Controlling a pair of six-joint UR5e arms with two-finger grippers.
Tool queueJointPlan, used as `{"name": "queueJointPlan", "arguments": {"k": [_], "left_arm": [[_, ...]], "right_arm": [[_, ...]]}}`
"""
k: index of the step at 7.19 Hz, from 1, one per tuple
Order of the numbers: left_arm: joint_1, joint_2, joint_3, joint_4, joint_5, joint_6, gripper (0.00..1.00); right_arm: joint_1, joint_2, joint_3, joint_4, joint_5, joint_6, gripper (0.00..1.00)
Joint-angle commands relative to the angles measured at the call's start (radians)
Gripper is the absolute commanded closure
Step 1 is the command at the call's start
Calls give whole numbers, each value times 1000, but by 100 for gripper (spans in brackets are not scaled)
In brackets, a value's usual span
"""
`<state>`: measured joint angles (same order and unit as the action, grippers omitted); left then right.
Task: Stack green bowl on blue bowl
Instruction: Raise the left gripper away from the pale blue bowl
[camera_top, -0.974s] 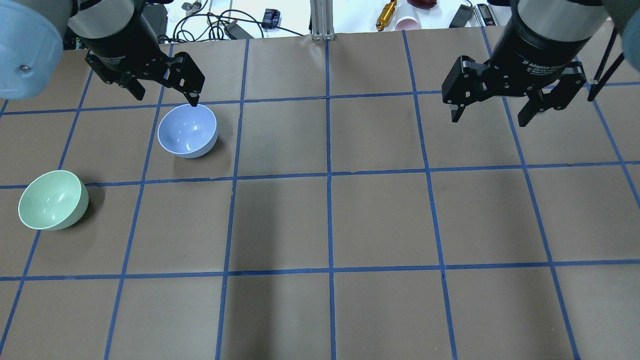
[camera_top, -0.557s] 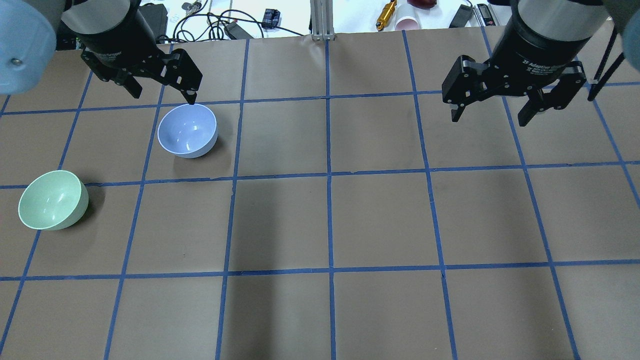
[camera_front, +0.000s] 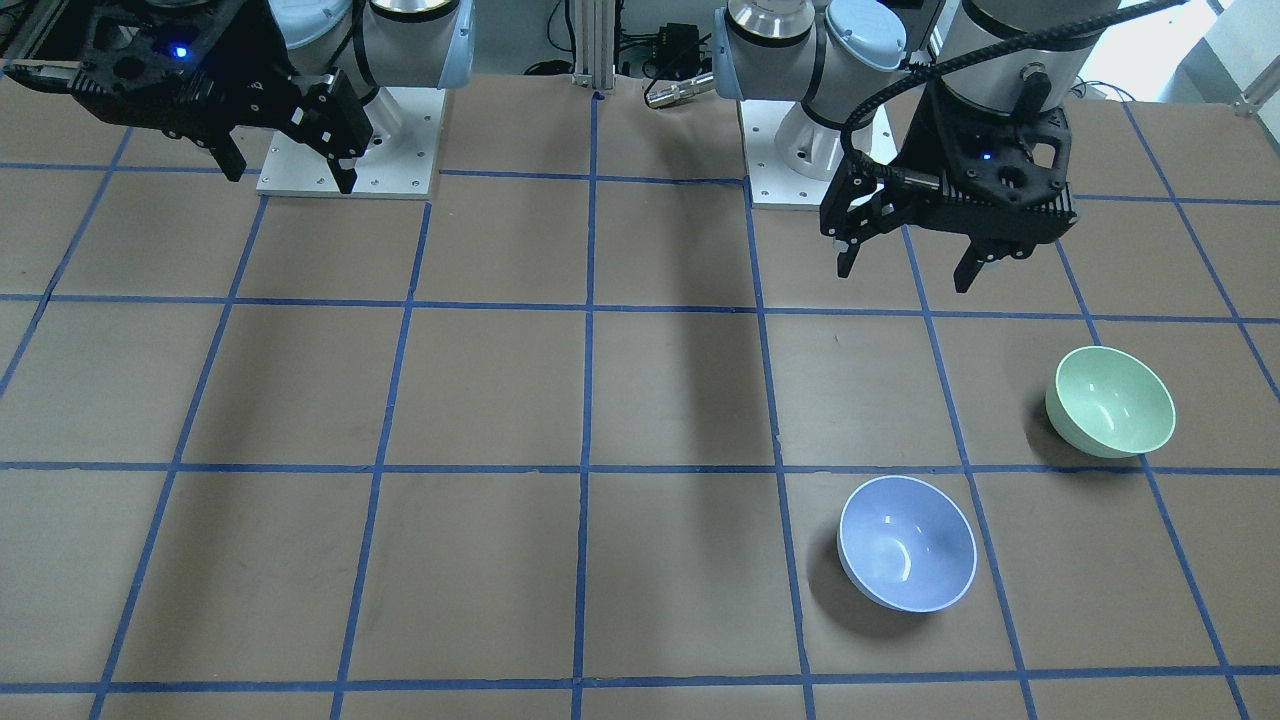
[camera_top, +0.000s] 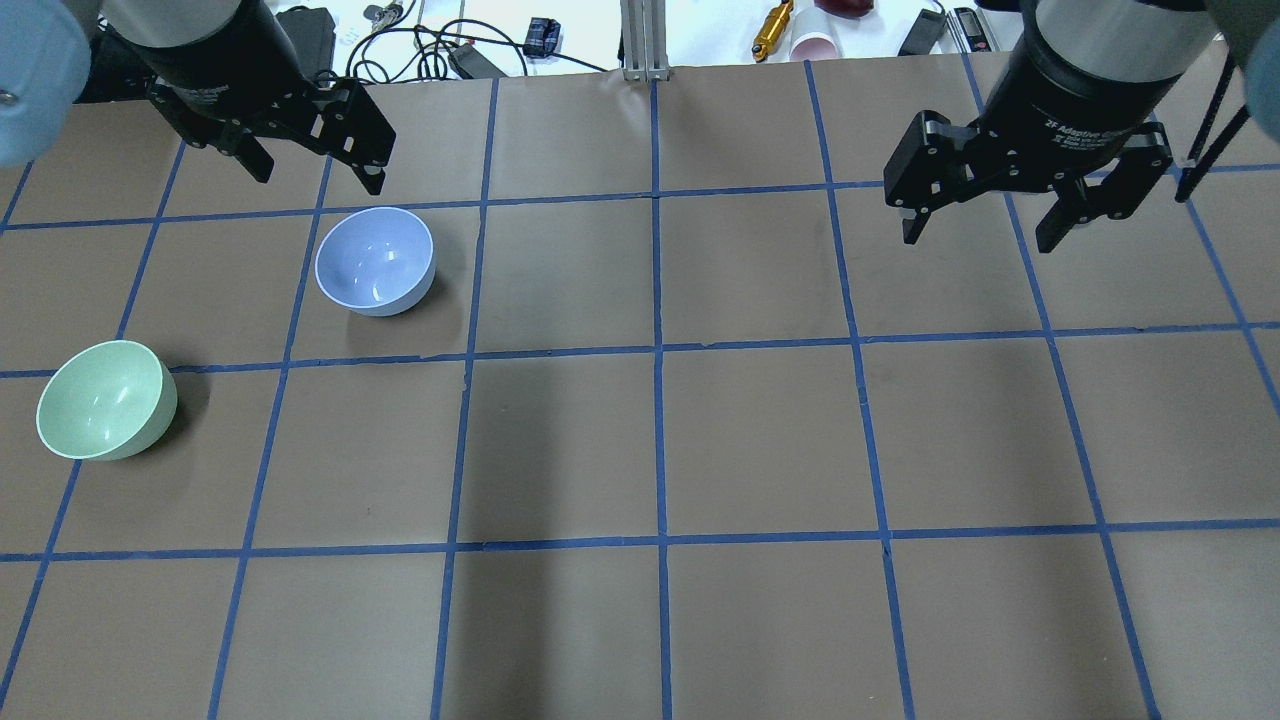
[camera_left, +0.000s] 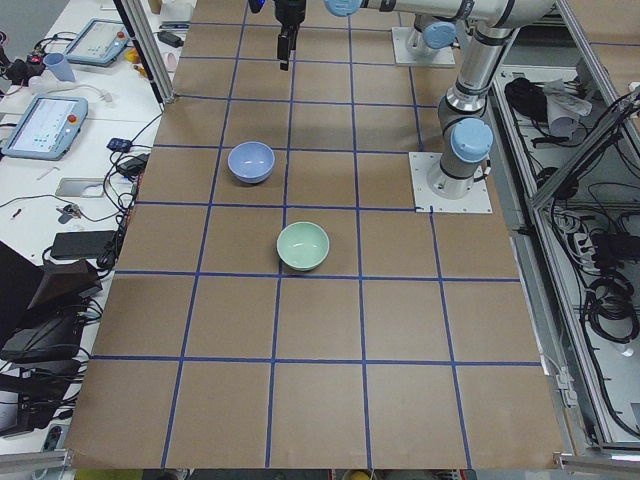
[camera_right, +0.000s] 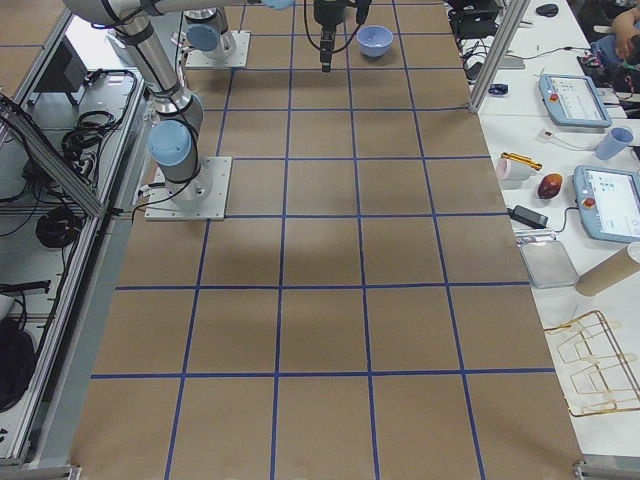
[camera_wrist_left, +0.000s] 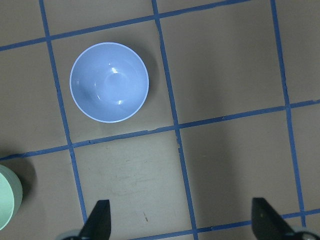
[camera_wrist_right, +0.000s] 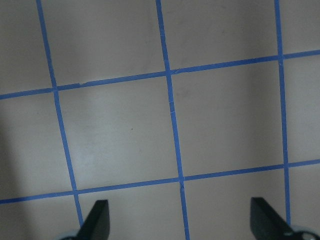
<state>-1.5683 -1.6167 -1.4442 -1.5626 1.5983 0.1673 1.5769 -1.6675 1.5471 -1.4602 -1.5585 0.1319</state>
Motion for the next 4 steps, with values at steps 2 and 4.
{"name": "queueJointPlan", "arguments": {"k": [2,4], "left_arm": [[51,1,5,-36,-11,3,0],[54,3,5,-40,-11,0,0]], "right_arm": [[0,0,1,1,0,0,0],[0,0,-1,0,0,0,0]]}}
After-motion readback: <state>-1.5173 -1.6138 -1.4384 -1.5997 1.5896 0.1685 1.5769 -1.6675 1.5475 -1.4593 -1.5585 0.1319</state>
